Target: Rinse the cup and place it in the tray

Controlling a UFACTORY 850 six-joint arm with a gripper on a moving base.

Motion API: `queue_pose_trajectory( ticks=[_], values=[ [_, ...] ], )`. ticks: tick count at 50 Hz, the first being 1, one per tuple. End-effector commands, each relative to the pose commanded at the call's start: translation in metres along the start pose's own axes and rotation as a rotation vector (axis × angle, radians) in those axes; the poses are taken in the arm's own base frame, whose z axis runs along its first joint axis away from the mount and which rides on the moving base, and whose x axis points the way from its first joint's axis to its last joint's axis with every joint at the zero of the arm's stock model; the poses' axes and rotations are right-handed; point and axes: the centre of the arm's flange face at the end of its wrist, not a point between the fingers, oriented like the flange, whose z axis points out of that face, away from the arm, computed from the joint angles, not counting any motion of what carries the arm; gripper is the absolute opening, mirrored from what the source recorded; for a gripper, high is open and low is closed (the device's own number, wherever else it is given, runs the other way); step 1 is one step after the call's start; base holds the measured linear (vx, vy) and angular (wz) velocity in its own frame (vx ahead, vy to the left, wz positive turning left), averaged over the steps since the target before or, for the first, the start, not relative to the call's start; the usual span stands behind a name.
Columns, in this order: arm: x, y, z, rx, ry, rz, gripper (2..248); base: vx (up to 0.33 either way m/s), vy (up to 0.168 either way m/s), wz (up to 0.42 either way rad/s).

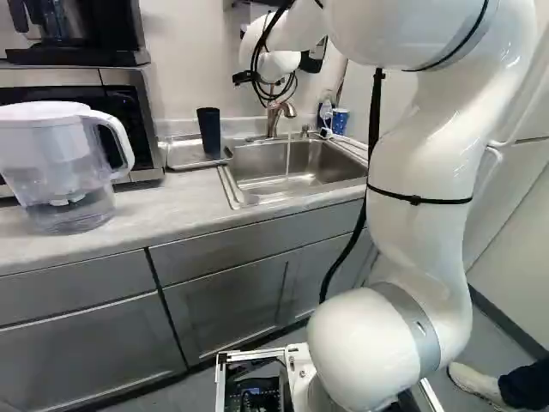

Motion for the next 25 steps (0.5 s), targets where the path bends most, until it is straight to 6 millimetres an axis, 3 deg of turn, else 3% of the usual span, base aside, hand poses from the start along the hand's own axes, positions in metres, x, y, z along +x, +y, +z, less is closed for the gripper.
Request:
queue_pose_trajectory(
  ticks=[11,25],
  values=[
    [-0.001,0.0,-0.007,0.001,-0.002,0.0,247,0.0,0.0,0.0],
    [-0.006,0.003,-0.028,-0.003,-0.009,0.001,247,0.0,0.0,0.0]
  ],
)
